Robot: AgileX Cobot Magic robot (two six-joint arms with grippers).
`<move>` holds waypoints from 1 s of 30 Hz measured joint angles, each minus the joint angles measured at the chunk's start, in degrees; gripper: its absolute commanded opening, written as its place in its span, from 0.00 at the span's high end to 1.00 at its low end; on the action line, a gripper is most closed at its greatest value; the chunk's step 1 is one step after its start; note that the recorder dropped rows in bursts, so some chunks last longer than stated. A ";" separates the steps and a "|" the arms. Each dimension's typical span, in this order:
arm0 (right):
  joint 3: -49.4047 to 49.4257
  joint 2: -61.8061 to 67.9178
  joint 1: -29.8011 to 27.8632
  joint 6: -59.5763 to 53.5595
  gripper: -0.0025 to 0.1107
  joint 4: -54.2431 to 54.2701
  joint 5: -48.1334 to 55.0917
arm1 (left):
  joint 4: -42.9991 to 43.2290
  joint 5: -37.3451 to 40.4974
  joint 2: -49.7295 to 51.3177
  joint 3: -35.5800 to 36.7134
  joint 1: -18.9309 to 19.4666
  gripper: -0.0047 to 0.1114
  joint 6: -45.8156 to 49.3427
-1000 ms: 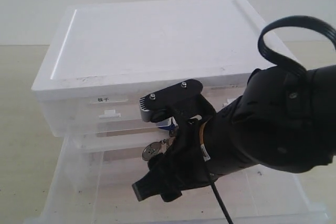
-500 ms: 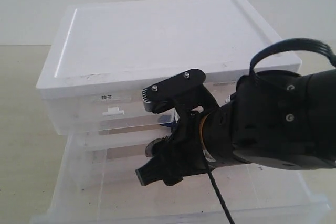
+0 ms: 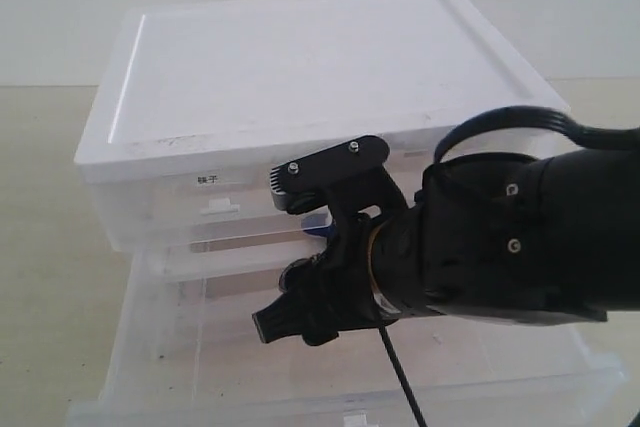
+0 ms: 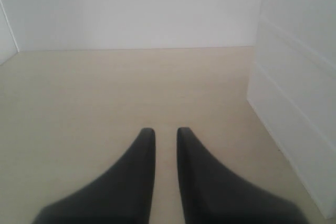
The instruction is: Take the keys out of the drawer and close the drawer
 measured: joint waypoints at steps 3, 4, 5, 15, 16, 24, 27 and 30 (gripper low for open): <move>-0.12 0.27 0.00 2.20 0.84 -2.44 -0.22 | 0.00 0.00 0.00 0.00 0.00 0.83 0.00; -0.12 0.27 0.00 2.47 0.93 -2.67 -0.24 | 0.00 0.00 0.00 0.00 0.00 0.83 0.00; -0.12 0.27 0.00 2.47 0.98 -2.85 -0.35 | 0.00 0.00 0.00 0.00 0.00 0.83 0.00; -0.23 -1.04 2.32 0.14 0.98 -3.55 2.89 | 0.00 0.00 0.00 0.00 0.00 0.83 0.00; -0.08 -1.84 3.61 0.14 0.98 -3.65 5.12 | 0.00 0.00 0.00 0.00 0.00 0.83 0.00; 0.14 -7.37 15.41 0.65 0.98 -4.84 20.44 | 0.00 0.00 0.00 0.00 0.00 0.83 0.00; 0.14 -8.48 18.07 1.91 0.98 -6.11 23.44 | 0.00 0.00 0.00 0.00 0.00 0.83 0.00; 0.14 -9.31 18.84 7.06 0.88 -10.06 25.53 | 0.00 0.00 0.00 0.00 0.00 0.83 0.00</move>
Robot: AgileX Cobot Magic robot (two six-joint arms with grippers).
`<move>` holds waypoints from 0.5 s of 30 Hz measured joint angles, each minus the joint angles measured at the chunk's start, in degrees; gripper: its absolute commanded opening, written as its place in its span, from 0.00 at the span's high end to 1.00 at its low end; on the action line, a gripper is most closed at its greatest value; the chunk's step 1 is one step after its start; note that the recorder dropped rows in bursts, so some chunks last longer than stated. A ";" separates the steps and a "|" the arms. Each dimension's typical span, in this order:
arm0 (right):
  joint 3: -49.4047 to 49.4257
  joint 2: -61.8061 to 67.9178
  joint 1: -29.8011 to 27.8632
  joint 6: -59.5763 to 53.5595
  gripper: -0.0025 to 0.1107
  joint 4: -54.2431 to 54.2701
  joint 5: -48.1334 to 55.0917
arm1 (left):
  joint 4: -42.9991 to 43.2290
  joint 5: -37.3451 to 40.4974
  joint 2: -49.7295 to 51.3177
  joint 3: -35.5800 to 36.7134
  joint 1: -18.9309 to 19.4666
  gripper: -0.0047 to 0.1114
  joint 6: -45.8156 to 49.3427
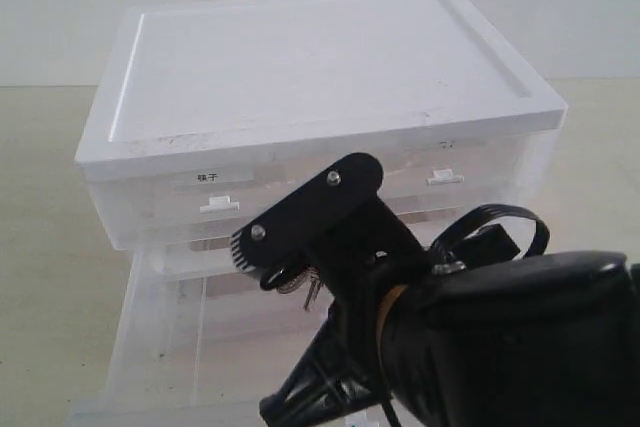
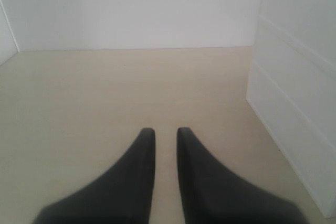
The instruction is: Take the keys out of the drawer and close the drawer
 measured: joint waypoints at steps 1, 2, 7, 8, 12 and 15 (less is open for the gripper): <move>0.00 -0.24 -0.11 1.80 0.80 -1.36 -0.24 | 0.00 0.00 0.00 0.00 0.00 0.83 0.00; 0.00 -0.35 -0.59 4.19 0.72 -2.88 -1.14 | 0.00 0.00 0.00 0.00 0.00 0.83 0.00; 0.00 -0.44 -5.72 12.49 0.37 -5.75 -11.87 | 0.00 0.00 0.00 0.00 0.00 0.83 0.00; 0.00 -0.44 -6.47 13.12 0.40 -5.75 -13.11 | 0.00 0.00 0.00 0.00 0.00 0.83 0.00; 0.00 2.00 -8.62 14.42 0.43 -5.97 -15.10 | 0.00 0.00 0.00 0.00 0.00 0.83 0.00; 0.04 4.79 -9.51 15.15 0.43 -6.32 -16.76 | 0.00 0.00 0.00 0.00 0.00 0.83 0.00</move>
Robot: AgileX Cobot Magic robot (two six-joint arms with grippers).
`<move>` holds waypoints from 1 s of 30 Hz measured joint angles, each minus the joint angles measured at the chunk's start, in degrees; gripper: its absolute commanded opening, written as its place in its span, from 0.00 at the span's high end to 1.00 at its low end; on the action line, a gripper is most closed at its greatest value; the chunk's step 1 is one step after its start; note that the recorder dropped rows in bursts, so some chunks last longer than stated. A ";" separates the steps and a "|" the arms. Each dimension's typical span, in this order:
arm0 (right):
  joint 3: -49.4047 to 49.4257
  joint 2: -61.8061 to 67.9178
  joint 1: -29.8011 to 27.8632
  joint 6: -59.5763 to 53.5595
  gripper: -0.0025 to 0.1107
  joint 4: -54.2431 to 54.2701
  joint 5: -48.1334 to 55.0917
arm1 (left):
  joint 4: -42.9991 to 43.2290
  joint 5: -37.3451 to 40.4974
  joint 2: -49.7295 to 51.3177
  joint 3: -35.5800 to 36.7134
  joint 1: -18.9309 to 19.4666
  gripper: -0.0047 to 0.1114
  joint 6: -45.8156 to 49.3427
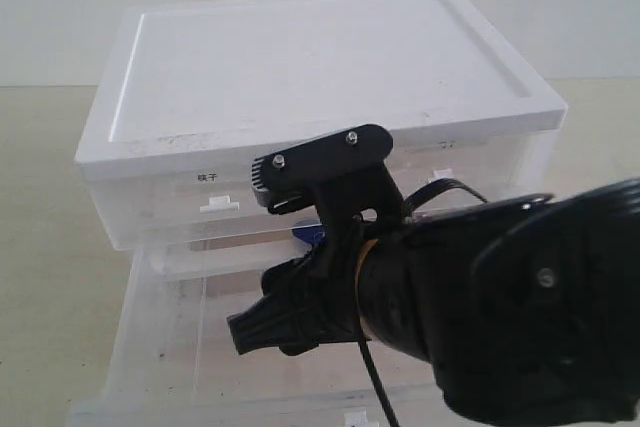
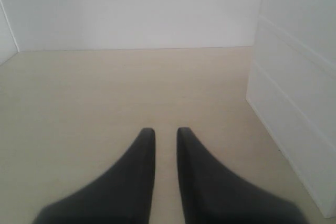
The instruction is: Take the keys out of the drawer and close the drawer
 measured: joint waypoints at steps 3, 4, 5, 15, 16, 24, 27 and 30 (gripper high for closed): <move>0.00 2.94 -0.97 2.89 0.43 -1.93 -1.85 | 0.00 0.00 0.00 0.00 0.00 0.83 0.00; 0.00 3.80 -1.23 4.05 0.43 -2.96 -1.85 | 0.00 0.00 0.00 0.00 0.00 0.83 0.00; 0.00 4.67 -1.52 4.97 0.43 -3.63 -1.85 | 0.00 0.00 0.00 0.00 0.00 0.83 0.00; -0.72 8.62 -2.64 7.77 0.98 -9.58 -5.80 | 0.00 0.00 0.00 0.00 0.00 0.83 0.00; -0.84 8.62 -2.64 7.36 0.98 -9.66 -6.10 | 0.00 0.00 0.00 0.00 0.00 0.83 0.00; -0.44 6.64 3.29 1.59 0.98 -7.36 0.35 | 0.00 0.00 0.00 0.00 0.00 0.83 0.00; -0.44 5.60 8.40 0.04 0.98 -4.93 10.06 | 0.00 0.00 0.00 0.00 0.00 0.83 0.00; -0.44 5.57 11.46 -1.05 0.98 -4.67 15.96 | 0.00 0.00 0.00 0.00 0.00 0.83 0.00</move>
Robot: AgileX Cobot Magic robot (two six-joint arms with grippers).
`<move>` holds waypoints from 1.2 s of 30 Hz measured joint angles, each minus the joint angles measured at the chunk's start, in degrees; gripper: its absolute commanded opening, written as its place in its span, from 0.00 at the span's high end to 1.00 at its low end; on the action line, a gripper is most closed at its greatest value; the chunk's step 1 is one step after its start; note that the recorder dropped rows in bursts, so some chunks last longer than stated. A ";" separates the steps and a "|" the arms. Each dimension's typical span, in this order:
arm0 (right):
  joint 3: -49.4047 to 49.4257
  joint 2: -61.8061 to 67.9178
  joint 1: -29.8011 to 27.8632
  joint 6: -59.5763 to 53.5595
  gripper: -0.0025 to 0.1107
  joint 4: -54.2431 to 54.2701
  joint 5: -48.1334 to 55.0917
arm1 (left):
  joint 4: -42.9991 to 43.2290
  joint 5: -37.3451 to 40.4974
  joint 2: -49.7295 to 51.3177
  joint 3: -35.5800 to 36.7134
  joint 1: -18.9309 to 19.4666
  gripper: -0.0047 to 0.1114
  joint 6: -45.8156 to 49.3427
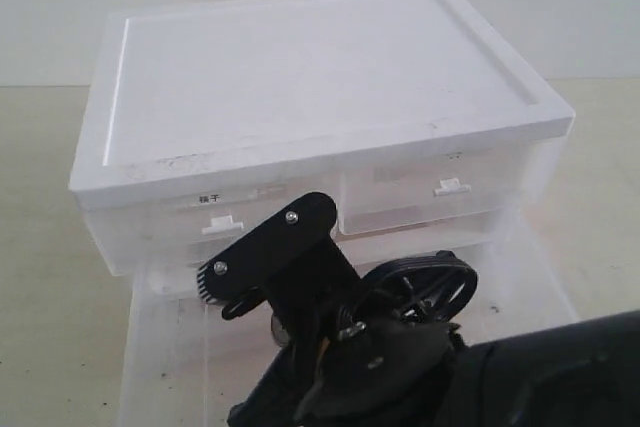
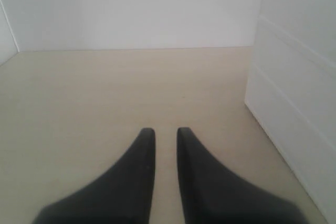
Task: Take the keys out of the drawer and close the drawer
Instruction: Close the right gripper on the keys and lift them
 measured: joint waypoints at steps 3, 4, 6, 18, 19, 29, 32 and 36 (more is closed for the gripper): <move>0.00 -0.44 1.31 -1.26 0.98 0.41 4.81 | 0.00 0.00 0.00 0.00 0.00 0.83 0.00; 0.00 -1.00 1.34 -1.82 0.98 0.52 5.67 | 0.00 0.00 0.00 0.00 0.00 0.83 0.00; 0.32 -2.84 1.57 -2.82 0.98 0.55 6.06 | 0.00 0.00 0.00 0.00 0.00 0.83 0.00; 0.36 -18.93 2.34 -7.78 0.98 1.30 9.34 | 0.00 0.00 0.00 0.00 0.00 0.83 0.00; 0.36 -20.06 2.71 -8.03 0.98 1.45 9.66 | 0.00 0.00 0.00 0.00 0.00 0.83 0.00; 0.38 -20.96 2.35 -7.13 0.36 8.50 0.14 | 0.00 0.00 0.00 0.00 0.00 0.83 0.00; 0.38 -17.52 1.14 -6.19 0.45 10.01 0.04 | 0.00 0.00 0.00 0.00 0.00 0.83 0.00; 0.38 -12.80 -1.00 -5.01 0.42 10.94 -1.44 | 0.00 0.00 0.00 0.00 0.00 0.83 0.00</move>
